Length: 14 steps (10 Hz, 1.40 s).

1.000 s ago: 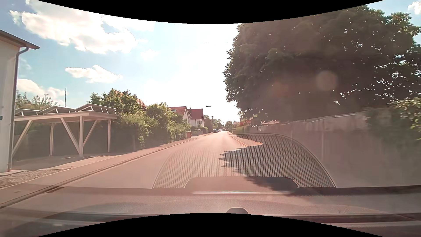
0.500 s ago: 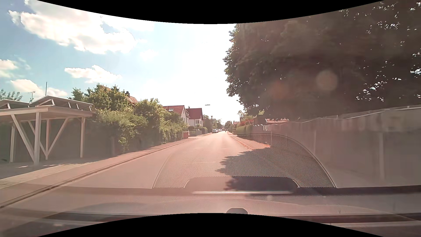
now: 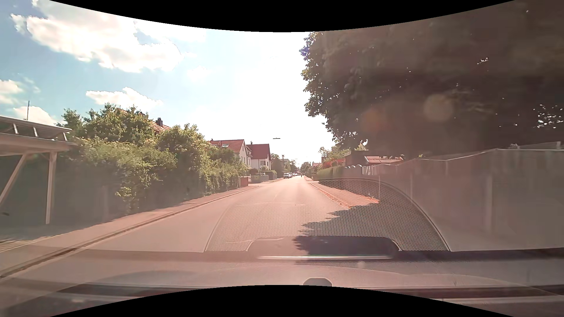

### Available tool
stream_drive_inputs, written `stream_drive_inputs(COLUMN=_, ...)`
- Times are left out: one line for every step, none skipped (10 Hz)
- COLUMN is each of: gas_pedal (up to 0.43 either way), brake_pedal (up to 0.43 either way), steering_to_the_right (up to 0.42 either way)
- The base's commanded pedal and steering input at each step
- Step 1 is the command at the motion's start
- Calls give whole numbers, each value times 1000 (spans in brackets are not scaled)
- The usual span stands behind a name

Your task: Follow the waypoints while adhering to traffic rules and regulations

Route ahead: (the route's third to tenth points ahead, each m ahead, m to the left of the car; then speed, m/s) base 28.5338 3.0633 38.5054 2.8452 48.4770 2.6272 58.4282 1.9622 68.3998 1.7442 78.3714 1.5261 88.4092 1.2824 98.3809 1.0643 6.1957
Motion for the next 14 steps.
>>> stream_drive_inputs(gas_pedal=130, brake_pedal=0, steering_to_the_right=1)
stream_drive_inputs(gas_pedal=130, brake_pedal=0, steering_to_the_right=1)
stream_drive_inputs(gas_pedal=130, brake_pedal=0, steering_to_the_right=1)
stream_drive_inputs(gas_pedal=110, brake_pedal=0, steering_to_the_right=1)
stream_drive_inputs(gas_pedal=110, brake_pedal=0, steering_to_the_right=1)
stream_drive_inputs(gas_pedal=110, brake_pedal=0, steering_to_the_right=1)
stream_drive_inputs(gas_pedal=98, brake_pedal=0, steering_to_the_right=1)
stream_drive_inputs(gas_pedal=98, brake_pedal=0, steering_to_the_right=1)
stream_drive_inputs(gas_pedal=98, brake_pedal=0, steering_to_the_right=1)
stream_drive_inputs(gas_pedal=98, brake_pedal=0, steering_to_the_right=1)
stream_drive_inputs(gas_pedal=98, brake_pedal=0, steering_to_the_right=1)
stream_drive_inputs(gas_pedal=98, brake_pedal=0, steering_to_the_right=1)
stream_drive_inputs(gas_pedal=98, brake_pedal=0, steering_to_the_right=1)
stream_drive_inputs(gas_pedal=98, brake_pedal=0, steering_to_the_right=1)
